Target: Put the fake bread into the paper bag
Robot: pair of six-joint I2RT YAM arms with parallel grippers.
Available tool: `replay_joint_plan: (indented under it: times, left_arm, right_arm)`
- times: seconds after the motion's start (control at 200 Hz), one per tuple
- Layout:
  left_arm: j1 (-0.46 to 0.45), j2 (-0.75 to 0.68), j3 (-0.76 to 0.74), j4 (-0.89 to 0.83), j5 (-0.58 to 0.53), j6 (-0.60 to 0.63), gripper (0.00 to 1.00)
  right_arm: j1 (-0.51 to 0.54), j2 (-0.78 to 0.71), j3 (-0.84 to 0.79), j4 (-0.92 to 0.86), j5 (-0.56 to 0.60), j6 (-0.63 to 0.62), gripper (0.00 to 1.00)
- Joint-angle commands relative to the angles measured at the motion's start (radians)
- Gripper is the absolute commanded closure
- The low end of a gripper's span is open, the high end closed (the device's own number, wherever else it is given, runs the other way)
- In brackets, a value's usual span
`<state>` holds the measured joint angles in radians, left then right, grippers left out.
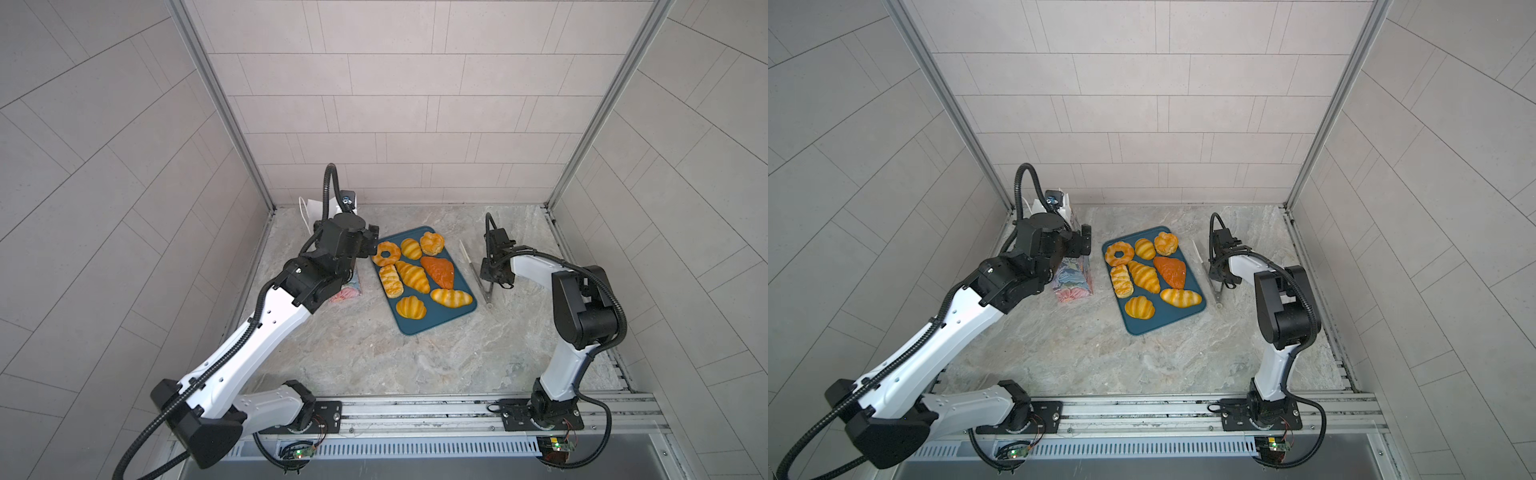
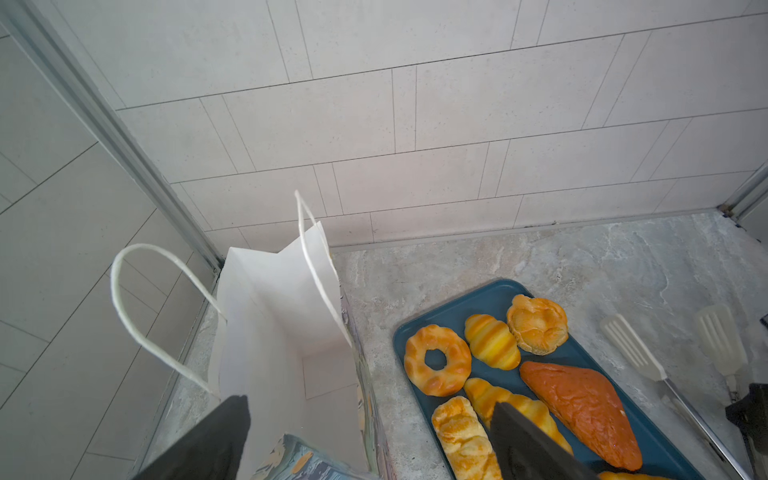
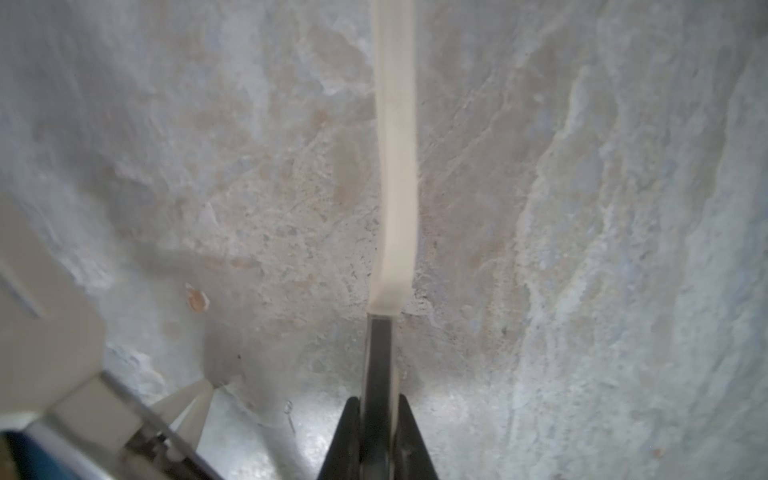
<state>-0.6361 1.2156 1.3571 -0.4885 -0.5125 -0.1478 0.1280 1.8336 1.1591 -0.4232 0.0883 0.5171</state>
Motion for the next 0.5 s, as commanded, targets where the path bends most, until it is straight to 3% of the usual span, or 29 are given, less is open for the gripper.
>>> replay_joint_plan:
  times: [0.0,0.24,0.4,0.495]
  left_arm:
    - [-0.009,0.032,0.053,0.046,0.031,0.067,0.02]
    - [-0.009,0.129,0.143,0.094,0.149,0.104,0.02]
    - [0.006,0.207,0.224,0.132,0.250,0.101,0.00]
    - [0.057,0.244,0.254,0.179,0.400,0.056,0.00]
  right_arm:
    - [-0.011,0.002,0.029,-0.025,0.001,0.012,1.00]
    - [-0.058,-0.127,0.054,-0.038,-0.086,-0.002,1.00]
    - [-0.131,-0.211,0.078,-0.008,-0.292,0.009,1.00]
    - [-0.142,-0.210,0.145,-0.043,-0.386,-0.028,1.00]
